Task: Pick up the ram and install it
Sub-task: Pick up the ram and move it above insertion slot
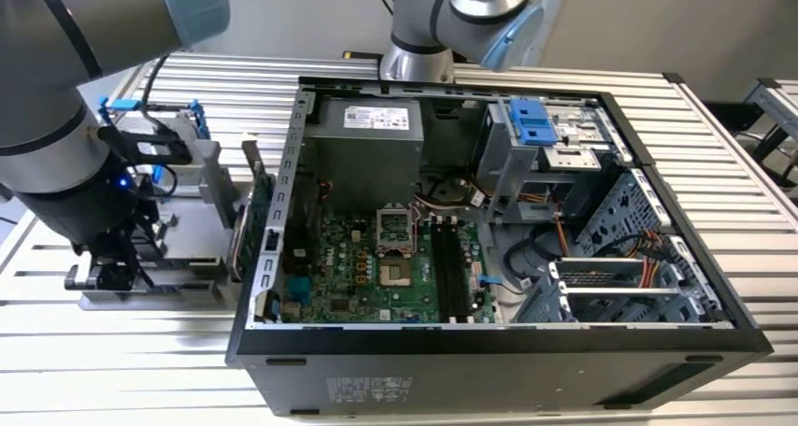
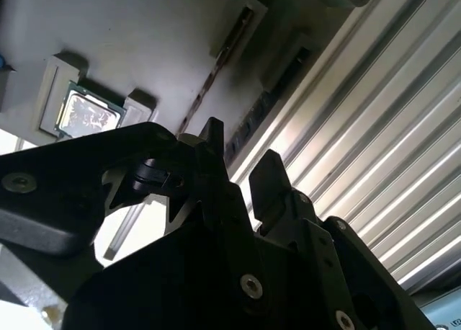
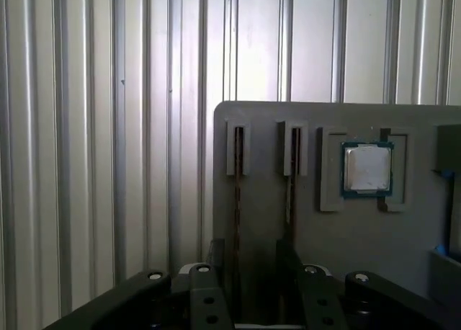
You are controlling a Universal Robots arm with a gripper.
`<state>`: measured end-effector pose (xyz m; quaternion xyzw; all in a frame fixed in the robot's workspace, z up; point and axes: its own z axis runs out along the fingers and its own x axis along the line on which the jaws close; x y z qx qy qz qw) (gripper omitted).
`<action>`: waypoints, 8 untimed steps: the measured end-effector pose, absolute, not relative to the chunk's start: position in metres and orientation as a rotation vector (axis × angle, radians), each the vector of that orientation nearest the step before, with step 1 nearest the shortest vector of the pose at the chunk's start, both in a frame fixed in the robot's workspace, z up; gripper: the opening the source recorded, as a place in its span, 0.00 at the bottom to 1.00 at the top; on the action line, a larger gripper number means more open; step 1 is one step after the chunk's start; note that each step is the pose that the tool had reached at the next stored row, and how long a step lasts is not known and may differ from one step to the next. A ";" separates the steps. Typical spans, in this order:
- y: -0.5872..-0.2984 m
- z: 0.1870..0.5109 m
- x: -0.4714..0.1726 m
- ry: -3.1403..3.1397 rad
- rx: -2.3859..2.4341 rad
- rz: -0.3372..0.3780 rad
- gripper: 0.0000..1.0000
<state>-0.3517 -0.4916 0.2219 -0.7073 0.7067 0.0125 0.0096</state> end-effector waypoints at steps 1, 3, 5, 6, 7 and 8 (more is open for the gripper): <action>-0.492 0.221 -0.352 2.207 -2.209 0.039 1.00; -0.492 0.218 -0.352 2.207 -2.209 0.039 1.00; -0.493 0.215 -0.352 2.207 -2.209 0.039 1.00; -0.494 0.214 -0.352 2.207 -2.209 0.040 1.00; -0.495 0.213 -0.352 2.207 -2.209 0.040 1.00; -0.495 0.212 -0.352 2.207 -2.209 0.040 1.00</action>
